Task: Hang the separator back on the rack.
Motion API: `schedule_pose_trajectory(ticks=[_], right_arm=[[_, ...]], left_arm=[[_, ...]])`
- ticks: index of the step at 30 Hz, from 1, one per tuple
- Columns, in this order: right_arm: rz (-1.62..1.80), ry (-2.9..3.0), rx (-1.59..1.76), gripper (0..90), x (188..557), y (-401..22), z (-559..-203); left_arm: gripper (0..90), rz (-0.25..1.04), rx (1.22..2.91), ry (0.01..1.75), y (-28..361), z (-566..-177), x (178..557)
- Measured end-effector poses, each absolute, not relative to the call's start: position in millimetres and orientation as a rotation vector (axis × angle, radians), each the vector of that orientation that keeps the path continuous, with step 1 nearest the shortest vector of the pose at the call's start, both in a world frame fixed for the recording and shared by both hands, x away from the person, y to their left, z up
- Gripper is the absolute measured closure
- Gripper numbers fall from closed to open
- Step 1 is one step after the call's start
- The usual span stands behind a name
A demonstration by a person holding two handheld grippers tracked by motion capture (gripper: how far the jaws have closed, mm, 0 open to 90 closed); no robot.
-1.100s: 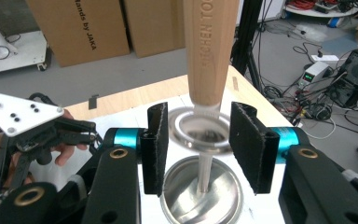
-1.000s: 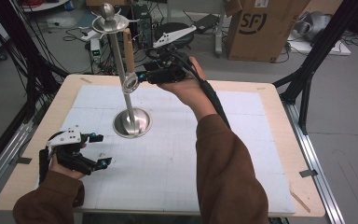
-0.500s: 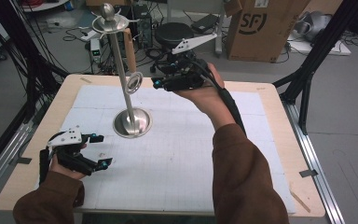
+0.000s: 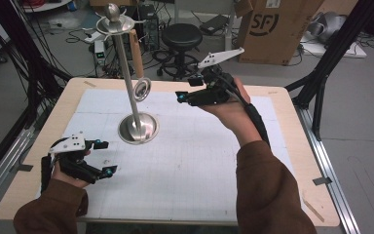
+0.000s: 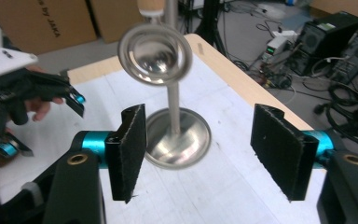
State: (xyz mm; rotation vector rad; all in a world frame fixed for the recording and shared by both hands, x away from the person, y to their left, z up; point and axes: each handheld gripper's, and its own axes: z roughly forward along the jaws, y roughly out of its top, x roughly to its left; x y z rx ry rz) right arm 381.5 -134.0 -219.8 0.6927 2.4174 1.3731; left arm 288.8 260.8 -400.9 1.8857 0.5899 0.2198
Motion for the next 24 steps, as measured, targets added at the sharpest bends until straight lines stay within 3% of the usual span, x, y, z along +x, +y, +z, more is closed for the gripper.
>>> schedule_pose_trajectory(ticks=[24], right_arm=[[1.411, 2.341, 0.798, 28.4, 351, -185, -276]], left_arm=[[4.5, 0.223, 1.882, 0.590, 261, -401, 288]])
